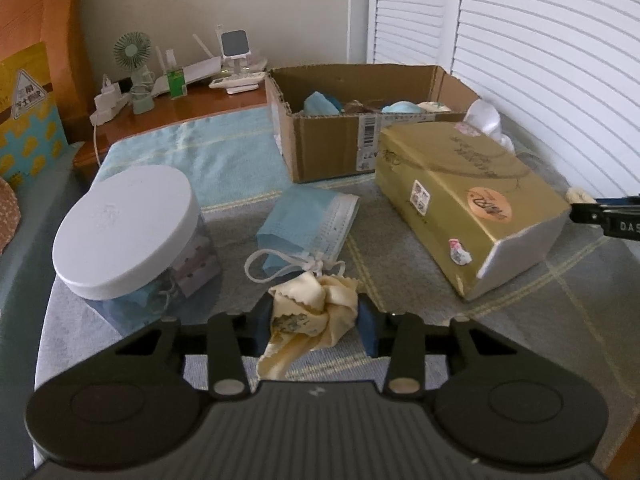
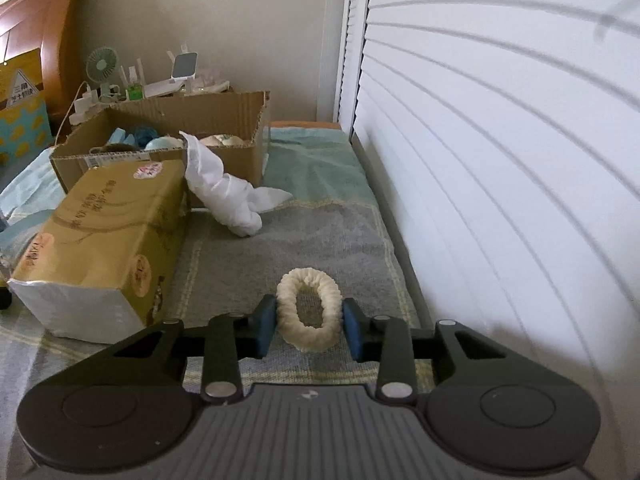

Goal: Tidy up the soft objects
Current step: 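Grasp the cream printed cloth with the left tool while the right tool grasps the white fluffy ring, then carry the white fluffy ring into the box and open the right tool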

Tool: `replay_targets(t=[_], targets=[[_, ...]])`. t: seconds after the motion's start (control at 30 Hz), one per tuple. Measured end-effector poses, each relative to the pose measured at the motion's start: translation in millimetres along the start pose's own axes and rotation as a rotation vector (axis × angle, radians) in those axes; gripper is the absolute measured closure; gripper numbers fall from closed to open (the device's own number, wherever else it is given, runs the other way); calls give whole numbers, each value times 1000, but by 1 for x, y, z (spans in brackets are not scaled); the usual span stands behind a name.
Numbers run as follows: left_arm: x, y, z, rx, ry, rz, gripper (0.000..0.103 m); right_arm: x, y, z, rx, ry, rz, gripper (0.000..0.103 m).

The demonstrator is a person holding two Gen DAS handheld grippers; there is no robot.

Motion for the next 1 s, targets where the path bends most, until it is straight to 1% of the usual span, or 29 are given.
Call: replay_targets(t=[0.27, 0.53, 0.7, 0.83, 1.0], targets=[[2, -5, -23, -27, 97, 40, 62, -8, -15, -22, 35, -22, -31, 63], [1, -24, -38, -10, 163, 85, 62, -19, -33, -37, 67, -63, -47, 63], [4, -39, -41, 18, 198, 89, 62, -33, -50, -34, 86, -96, -82, 63], [3, -52, -42, 52, 210, 95, 62, -42, -69, -27, 106, -118, -112, 63], [0, -60, -43, 79, 211, 100, 62, -53, -95, -8, 124, -151, -135, 63]])
Point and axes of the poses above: each gripper's, at about its wrist camera, not at the fingertips, and z roughly the way its jaws point, x to its right, y to its underside, the point moved 9 cm from there along z, roughly the way its jaws point, and after that the axes turned 14 degrees about x, right-handed, at the moved point
